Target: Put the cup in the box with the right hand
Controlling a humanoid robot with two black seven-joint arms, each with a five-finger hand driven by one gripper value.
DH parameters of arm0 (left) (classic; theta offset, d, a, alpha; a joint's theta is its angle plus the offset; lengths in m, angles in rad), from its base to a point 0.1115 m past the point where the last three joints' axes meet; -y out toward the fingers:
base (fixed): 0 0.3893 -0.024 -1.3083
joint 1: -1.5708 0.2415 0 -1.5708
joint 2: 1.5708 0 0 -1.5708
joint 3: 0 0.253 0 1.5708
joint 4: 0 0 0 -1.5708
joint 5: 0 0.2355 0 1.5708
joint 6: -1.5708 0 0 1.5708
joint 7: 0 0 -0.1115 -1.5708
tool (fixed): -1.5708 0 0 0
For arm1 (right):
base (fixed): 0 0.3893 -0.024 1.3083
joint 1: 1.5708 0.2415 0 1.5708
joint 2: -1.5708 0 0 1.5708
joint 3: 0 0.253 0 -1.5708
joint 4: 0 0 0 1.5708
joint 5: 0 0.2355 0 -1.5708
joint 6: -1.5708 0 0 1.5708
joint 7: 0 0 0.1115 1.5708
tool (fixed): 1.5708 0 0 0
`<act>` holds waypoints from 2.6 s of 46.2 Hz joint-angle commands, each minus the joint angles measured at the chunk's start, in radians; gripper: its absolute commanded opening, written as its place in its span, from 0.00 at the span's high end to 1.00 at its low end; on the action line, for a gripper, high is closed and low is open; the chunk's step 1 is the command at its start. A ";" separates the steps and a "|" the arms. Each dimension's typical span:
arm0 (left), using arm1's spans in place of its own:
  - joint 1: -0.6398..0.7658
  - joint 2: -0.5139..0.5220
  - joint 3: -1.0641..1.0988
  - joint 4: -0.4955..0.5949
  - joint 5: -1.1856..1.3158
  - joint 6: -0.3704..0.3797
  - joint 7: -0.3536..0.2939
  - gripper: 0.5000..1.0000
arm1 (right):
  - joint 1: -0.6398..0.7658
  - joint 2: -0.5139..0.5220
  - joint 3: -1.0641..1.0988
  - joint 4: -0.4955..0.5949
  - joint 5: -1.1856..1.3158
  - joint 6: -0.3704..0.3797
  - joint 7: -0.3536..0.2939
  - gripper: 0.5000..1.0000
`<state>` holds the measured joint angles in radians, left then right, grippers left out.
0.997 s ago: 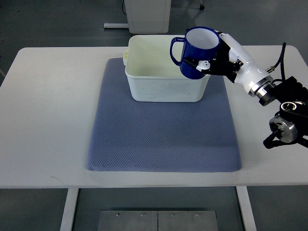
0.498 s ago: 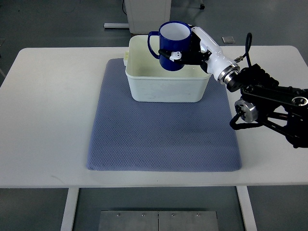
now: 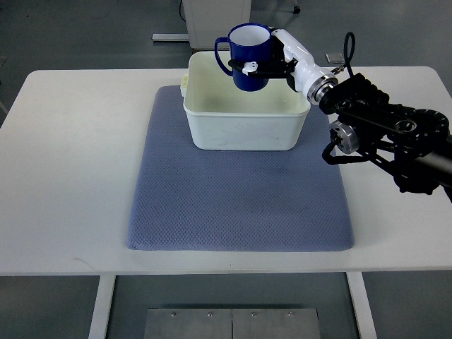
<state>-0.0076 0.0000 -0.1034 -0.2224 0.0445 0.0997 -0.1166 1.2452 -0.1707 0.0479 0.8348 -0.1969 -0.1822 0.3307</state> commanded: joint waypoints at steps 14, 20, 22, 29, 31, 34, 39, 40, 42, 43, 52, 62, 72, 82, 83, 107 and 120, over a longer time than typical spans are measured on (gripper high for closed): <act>0.000 0.000 0.001 0.000 0.000 0.000 0.000 0.00 | 0.000 0.109 0.000 -0.226 -0.001 0.087 -0.058 1.00; 0.000 0.000 -0.001 0.000 0.000 0.000 0.000 0.00 | 0.002 0.143 0.000 -0.313 -0.003 0.128 -0.059 1.00; 0.000 0.000 -0.001 0.000 0.000 0.000 0.000 0.00 | 0.005 0.151 0.000 -0.344 -0.003 0.147 -0.064 1.00; 0.000 0.000 -0.001 0.000 0.000 0.000 0.000 0.00 | 0.007 0.163 0.000 -0.405 -0.003 0.190 -0.067 1.00; 0.000 0.000 0.001 -0.002 0.000 0.000 0.000 0.00 | 0.007 0.163 0.000 -0.408 -0.003 0.194 -0.067 1.00; 0.000 0.000 0.001 0.000 0.000 0.000 0.000 0.00 | 0.007 0.161 0.000 -0.410 -0.003 0.196 -0.067 1.00; 0.000 0.000 -0.001 0.000 0.000 0.000 0.000 0.00 | 0.007 0.160 0.000 -0.410 -0.003 0.196 -0.067 1.00; 0.000 0.000 0.001 0.000 0.000 0.000 0.000 0.00 | 0.007 0.160 0.000 -0.410 -0.003 0.196 -0.067 1.00; 0.000 0.000 0.001 0.000 0.000 0.000 0.000 0.00 | 0.007 0.160 0.000 -0.410 -0.003 0.196 -0.067 1.00; 0.000 0.000 0.001 0.000 0.000 0.000 0.000 0.00 | 0.007 0.160 0.000 -0.410 -0.003 0.196 -0.067 1.00; 0.000 0.000 0.001 0.000 0.000 0.000 0.000 0.00 | 0.003 0.161 0.000 -0.408 -0.003 0.196 -0.067 1.00; 0.000 0.000 0.001 -0.002 0.000 0.000 0.000 0.00 | 0.003 0.161 0.000 -0.408 -0.003 0.196 -0.065 1.00; 0.000 0.000 0.001 0.000 0.000 0.000 0.000 0.00 | 0.002 0.161 0.000 -0.407 -0.003 0.196 -0.067 0.88; 0.000 0.000 0.001 0.000 0.000 0.000 0.000 0.00 | -0.003 0.161 0.000 -0.404 -0.004 0.196 -0.067 0.40; 0.000 0.000 0.001 0.000 0.000 0.000 0.000 0.00 | -0.003 0.161 0.000 -0.404 -0.004 0.196 -0.067 0.39; 0.000 0.000 0.001 0.000 0.000 0.000 0.000 0.00 | 0.003 0.163 0.003 -0.399 -0.003 0.194 -0.065 0.01; 0.000 0.000 -0.001 0.000 0.000 0.000 0.000 0.00 | 0.005 0.161 0.006 -0.399 -0.003 0.194 -0.064 0.01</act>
<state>-0.0077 0.0000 -0.1032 -0.2227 0.0445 0.0997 -0.1167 1.2484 -0.0091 0.0528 0.4367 -0.1994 0.0122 0.2668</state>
